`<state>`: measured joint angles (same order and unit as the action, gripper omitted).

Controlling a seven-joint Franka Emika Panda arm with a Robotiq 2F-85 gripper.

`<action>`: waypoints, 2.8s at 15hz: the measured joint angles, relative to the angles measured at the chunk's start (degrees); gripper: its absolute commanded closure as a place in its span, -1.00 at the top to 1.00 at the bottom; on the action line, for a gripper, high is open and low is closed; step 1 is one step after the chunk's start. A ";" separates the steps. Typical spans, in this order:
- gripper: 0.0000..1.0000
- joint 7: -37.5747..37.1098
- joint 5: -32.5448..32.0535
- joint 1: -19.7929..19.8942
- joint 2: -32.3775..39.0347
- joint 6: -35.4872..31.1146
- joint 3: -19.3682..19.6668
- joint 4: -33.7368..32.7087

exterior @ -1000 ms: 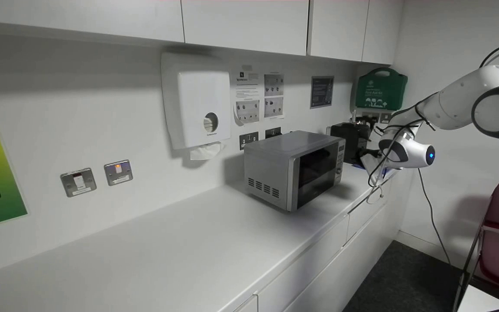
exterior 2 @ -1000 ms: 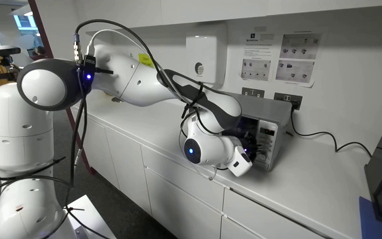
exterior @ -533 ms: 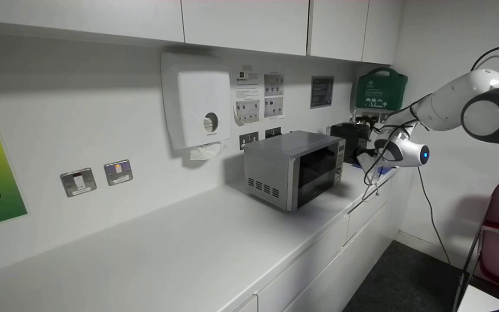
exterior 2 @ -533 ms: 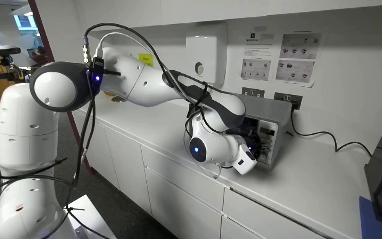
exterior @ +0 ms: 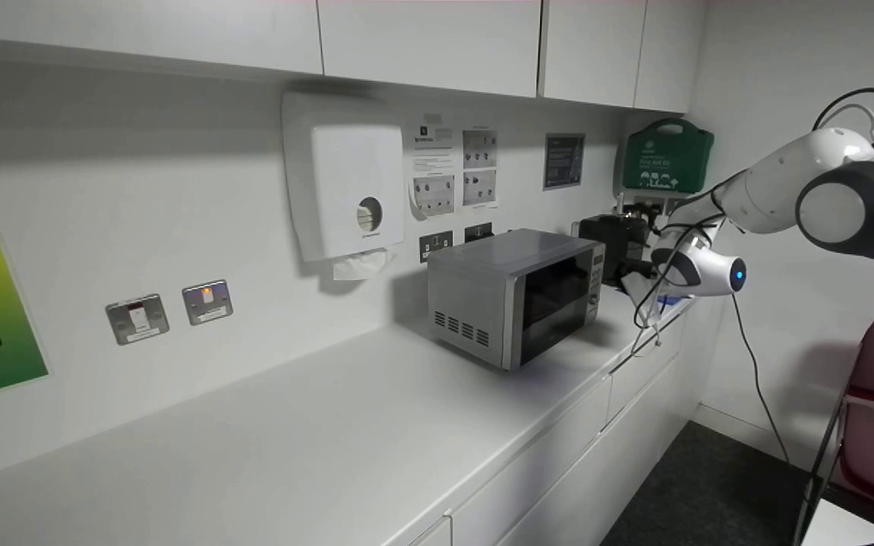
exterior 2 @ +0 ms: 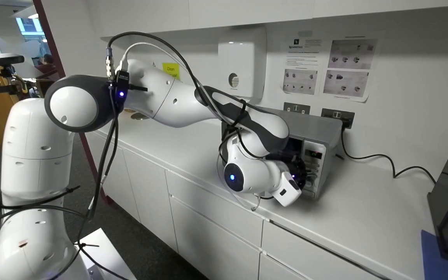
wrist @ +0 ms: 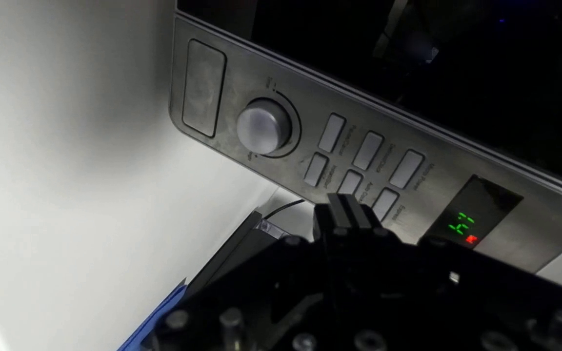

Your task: Press a button on the right side of the microwave

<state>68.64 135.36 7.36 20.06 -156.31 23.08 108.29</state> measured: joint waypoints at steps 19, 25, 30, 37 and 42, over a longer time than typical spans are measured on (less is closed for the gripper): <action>-1.00 0.00 0.00 -0.99 0.62 -0.01 -0.06 -1.79; -1.00 0.00 0.00 -1.76 2.31 -0.02 -0.08 -1.86; -1.00 -0.05 0.00 -2.26 3.66 -0.25 -0.09 -2.74; -1.00 -0.06 0.00 -2.25 3.67 -0.64 -0.08 -3.19; -1.00 -0.06 0.00 -2.25 3.67 -0.65 -0.08 -3.20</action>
<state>68.58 135.36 5.11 23.73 -156.96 23.00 105.09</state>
